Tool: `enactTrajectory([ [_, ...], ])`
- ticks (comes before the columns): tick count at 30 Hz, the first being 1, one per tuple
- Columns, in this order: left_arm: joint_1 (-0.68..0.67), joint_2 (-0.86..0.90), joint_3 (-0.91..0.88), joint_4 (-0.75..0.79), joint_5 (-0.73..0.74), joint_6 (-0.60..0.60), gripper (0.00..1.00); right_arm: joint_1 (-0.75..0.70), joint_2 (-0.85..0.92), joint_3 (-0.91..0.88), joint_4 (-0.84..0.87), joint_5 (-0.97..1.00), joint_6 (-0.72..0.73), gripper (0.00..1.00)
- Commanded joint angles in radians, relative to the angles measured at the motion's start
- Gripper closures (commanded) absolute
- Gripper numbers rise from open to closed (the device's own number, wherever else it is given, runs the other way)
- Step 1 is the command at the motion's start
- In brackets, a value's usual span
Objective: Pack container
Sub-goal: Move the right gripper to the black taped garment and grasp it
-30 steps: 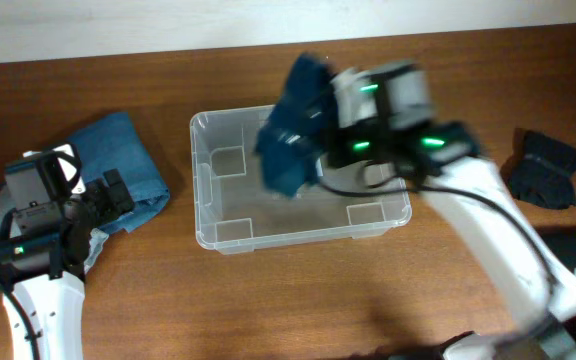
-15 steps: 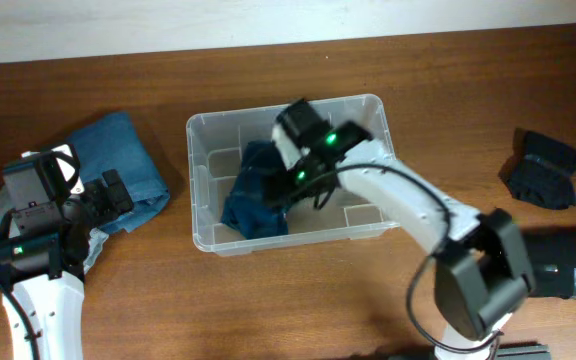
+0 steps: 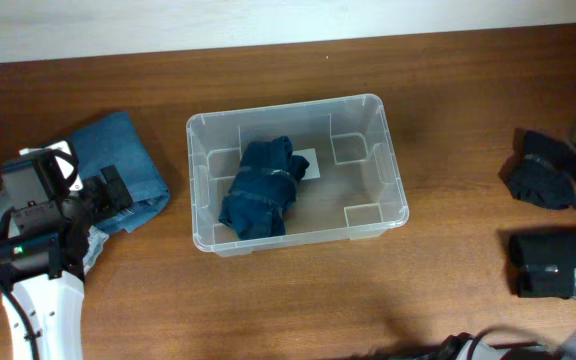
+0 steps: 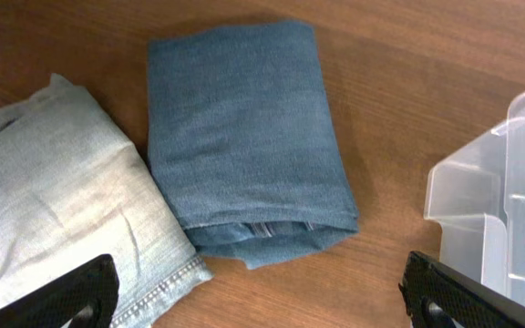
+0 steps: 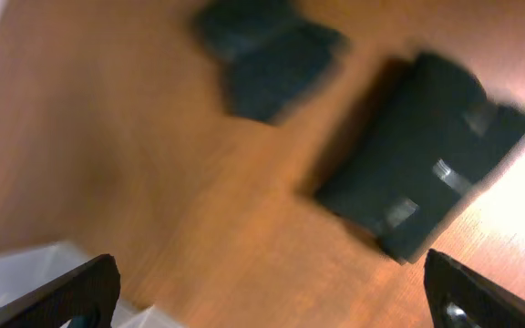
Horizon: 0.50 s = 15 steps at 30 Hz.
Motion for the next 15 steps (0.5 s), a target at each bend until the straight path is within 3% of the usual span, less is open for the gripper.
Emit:
enactTrajectory([
  [1,0.003,0.002,0.019,0.005,-0.007,-0.009,0.01,-0.242,-0.006,-0.213,0.047,-0.129,-0.037,0.01],
  [3,0.003,0.002,0.019,0.005,-0.007,-0.009,0.01,-0.391,-0.006,-0.370,0.130,-0.188,-0.060,0.02],
  [6,0.003,0.002,0.019,0.008,-0.007,-0.009,0.01,-0.488,-0.006,-0.506,0.240,-0.208,-0.066,0.02],
  [11,0.003,0.003,0.019,0.008,-0.006,-0.009,0.01,-0.494,-0.005,-0.724,0.483,-0.222,-0.063,0.02],
  [15,0.003,0.003,0.019,0.008,-0.006,-0.009,0.01,-0.473,-0.003,-0.892,0.776,-0.308,-0.056,0.02],
])
